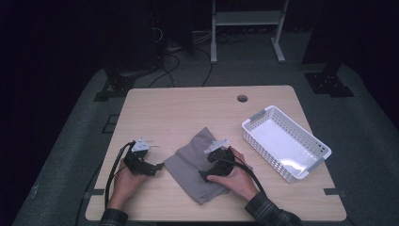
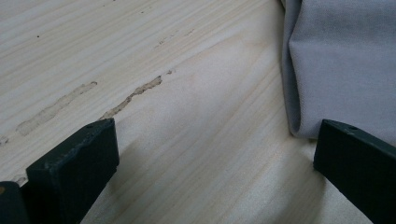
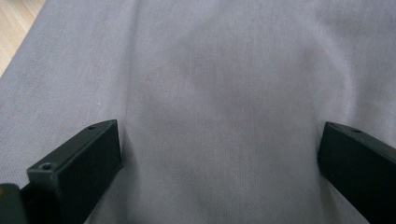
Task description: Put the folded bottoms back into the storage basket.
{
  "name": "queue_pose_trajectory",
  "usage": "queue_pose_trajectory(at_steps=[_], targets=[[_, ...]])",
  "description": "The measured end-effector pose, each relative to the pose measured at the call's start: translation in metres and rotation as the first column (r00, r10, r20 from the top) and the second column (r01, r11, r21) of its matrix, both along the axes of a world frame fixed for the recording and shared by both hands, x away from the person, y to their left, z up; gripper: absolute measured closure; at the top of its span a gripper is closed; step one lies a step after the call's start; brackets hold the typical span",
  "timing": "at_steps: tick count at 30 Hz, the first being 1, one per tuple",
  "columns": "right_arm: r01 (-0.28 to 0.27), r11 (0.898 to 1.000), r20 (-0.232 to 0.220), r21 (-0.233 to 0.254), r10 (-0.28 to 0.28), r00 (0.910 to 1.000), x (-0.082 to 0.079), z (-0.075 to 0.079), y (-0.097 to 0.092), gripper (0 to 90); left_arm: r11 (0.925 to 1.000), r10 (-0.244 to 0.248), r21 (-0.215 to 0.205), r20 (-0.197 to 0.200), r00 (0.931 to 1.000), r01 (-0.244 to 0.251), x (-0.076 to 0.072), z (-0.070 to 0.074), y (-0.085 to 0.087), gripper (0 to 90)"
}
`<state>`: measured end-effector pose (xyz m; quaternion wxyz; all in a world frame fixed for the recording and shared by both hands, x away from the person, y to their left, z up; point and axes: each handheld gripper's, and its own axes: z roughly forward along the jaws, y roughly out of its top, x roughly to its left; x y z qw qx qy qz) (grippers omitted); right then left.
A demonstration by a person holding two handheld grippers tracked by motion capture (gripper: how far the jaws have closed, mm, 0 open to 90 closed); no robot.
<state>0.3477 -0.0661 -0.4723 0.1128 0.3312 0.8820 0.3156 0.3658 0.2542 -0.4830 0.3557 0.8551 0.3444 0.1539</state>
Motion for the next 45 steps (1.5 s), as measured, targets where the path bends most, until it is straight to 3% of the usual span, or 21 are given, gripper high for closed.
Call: queue_pose_trajectory(at_steps=[7,11,15,23,33,45], targets=[[0.018,1.0,-0.034,0.0,-0.018,0.9993,0.002,-0.001,-0.001,0.2,1.0,0.0,0.0,0.0,1.0,0.0,0.0,0.0,0.0,0.0],[0.005,1.0,-0.042,-0.001,-0.005,0.9991,0.001,0.003,-0.003,14.0,1.0,0.0,0.001,0.0,1.0,0.0,0.0,0.0,0.0,0.0],[-0.01,1.0,-0.051,0.026,0.011,0.9986,-0.002,0.008,-0.006,38.6,1.0,0.0,0.001,0.0,1.0,0.0,0.0,0.0,0.0,0.0],[0.019,0.998,-0.07,0.055,-0.015,0.9974,-0.004,0.009,-0.008,58.1,1.0,0.001,0.0,0.0,1.0,-0.001,0.0,0.0,0.0,0.0],[-0.006,0.994,-0.117,0.11,0.019,0.9929,-0.001,0.016,-0.018,64.8,1.0,0.001,0.0,-0.001,1.0,-0.001,0.0,0.0,0.0,0.0],[-0.014,0.988,-0.106,0.156,0.031,0.9939,-0.006,0.038,-0.03,65.2,1.0,0.001,0.0,-0.001,1.0,-0.001,0.0,0.0,0.0,0.0]])
